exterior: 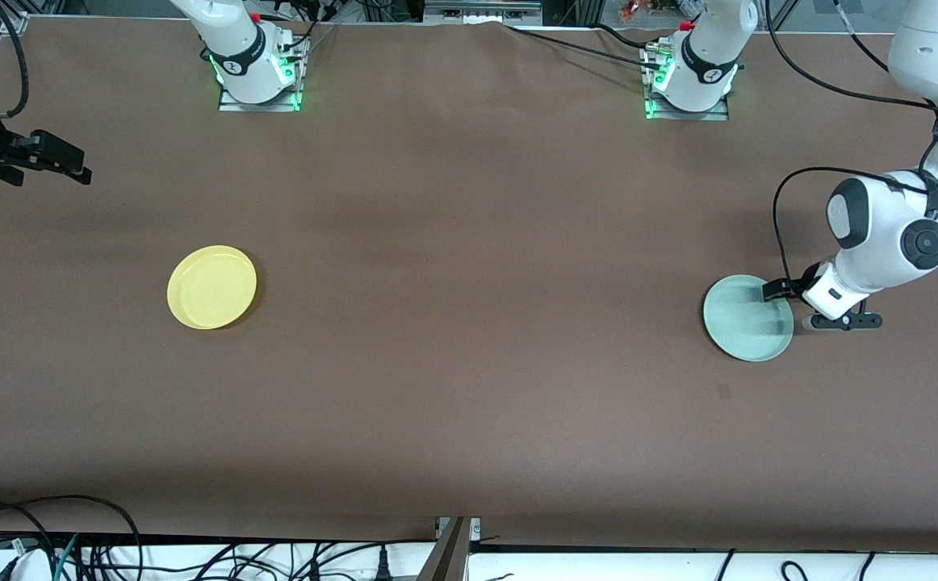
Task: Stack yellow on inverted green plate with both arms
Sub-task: 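Lower the left gripper to the rim of the green plate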
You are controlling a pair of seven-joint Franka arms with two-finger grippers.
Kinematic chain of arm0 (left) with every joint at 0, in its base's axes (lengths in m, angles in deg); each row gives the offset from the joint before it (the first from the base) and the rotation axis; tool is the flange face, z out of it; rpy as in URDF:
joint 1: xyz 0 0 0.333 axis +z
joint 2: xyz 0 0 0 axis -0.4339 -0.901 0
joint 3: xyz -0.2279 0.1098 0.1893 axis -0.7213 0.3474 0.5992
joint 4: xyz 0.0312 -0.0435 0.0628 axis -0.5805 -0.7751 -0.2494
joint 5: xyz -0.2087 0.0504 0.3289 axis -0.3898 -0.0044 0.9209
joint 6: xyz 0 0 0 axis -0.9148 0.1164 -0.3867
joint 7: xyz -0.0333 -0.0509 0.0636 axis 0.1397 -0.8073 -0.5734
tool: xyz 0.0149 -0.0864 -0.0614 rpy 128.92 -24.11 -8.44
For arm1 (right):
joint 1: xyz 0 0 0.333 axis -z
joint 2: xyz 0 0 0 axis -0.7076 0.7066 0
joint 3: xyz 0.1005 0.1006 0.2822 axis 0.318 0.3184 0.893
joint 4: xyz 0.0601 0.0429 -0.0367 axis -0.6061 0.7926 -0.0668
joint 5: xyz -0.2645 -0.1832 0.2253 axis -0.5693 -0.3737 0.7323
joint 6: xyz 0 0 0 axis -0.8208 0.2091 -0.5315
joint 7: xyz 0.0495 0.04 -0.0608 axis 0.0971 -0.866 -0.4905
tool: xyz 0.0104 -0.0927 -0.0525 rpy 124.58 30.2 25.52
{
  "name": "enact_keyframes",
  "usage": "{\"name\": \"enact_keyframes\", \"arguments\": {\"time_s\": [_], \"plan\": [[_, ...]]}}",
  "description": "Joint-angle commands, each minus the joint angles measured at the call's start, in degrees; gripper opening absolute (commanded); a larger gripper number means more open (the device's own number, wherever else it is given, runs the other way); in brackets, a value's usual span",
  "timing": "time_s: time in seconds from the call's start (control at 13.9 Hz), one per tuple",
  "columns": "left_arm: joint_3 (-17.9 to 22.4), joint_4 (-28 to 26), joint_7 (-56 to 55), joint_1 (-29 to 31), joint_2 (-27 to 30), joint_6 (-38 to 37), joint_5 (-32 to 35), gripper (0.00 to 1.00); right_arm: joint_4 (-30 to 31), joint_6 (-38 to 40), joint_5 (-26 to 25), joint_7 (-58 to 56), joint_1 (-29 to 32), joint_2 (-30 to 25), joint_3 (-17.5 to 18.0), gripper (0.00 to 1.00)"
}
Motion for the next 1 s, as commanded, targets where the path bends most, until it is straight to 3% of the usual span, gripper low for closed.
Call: {"name": "enact_keyframes", "arguments": {"time_s": [0.0,0.29,0.5,0.72,0.93], "plan": [[-0.4,2.7,0.9,0.7,-1.7,-0.6,0.9,1.00,-0.8,0.5,-0.7,0.6,0.3,0.2,0.4,1.00],[-0.4,2.6,1.3,0.9,-2.1,-0.6,1.4,0.99,-0.8,0.6,-0.7,0.6,0.3,0.2,0.3,1.00],[-0.4,2.7,1.2,1.1,-2.0,-0.7,1.5,0.86,-0.8,0.4,-0.7,0.6,0.3,0.3,0.2,1.00],[-0.4,2.7,3.0,1.1,-1.8,-0.7,1.5,0.67,-0.8,0.4,-0.7,0.6,0.3,0.3,0.2,1.00],[-0.3,2.7,3.7,1.1,-1.5,-0.9,1.5,0.66,-0.8,0.6,-0.7,0.6,0.3,0.3,0.2,1.00]]}}
